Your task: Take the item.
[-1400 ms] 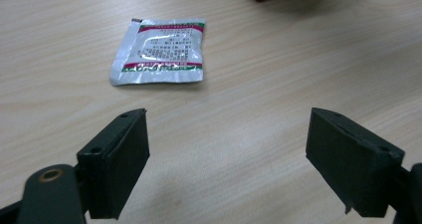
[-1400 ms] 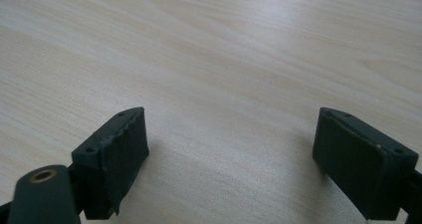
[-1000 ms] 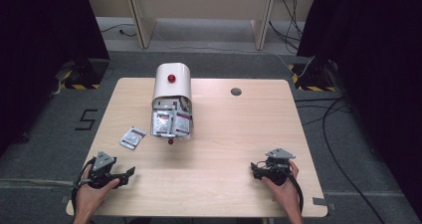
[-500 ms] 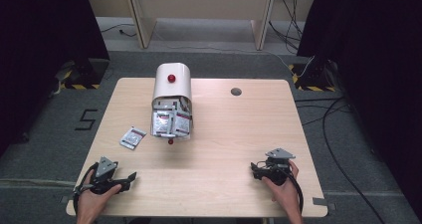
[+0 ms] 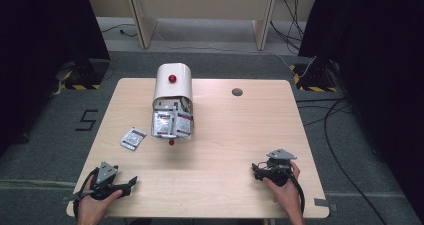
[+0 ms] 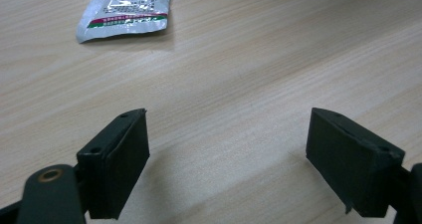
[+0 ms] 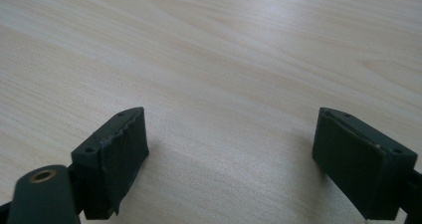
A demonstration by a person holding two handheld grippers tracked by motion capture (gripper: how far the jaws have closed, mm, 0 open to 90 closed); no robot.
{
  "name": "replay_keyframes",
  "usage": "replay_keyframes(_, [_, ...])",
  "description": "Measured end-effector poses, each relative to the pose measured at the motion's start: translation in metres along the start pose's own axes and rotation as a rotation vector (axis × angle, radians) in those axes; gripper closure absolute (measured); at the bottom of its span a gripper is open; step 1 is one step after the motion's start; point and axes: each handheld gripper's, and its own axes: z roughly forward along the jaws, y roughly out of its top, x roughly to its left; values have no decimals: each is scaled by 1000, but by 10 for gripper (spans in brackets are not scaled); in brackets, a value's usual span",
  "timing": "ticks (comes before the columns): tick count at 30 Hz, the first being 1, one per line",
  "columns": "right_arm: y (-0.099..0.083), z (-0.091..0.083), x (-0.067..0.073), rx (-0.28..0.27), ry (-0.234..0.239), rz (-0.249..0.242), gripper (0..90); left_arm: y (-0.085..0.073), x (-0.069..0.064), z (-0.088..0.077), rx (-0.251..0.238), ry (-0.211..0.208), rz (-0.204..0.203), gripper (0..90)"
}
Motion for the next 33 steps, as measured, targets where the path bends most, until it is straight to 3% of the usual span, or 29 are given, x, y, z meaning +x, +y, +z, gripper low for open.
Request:
replay_keyframes(16, [0, 0, 0, 0, 0, -1, 151, -10, -14, -10, 3, 11, 38, 156])
replay_keyframes(20, [0, 0, 0, 0, -1, -1, 151, -15, -16, -13, -12, 17, 22, 152])
replay_keyframes(24, [0, 0, 0, 0, -1, -1, 151, -21, -17, -16, -25, -5, -20, 150])
replay_keyframes(33, [0, 0, 0, 0, -1, -1, 151, -31, -22, -22, -45, -16, -53, 148])
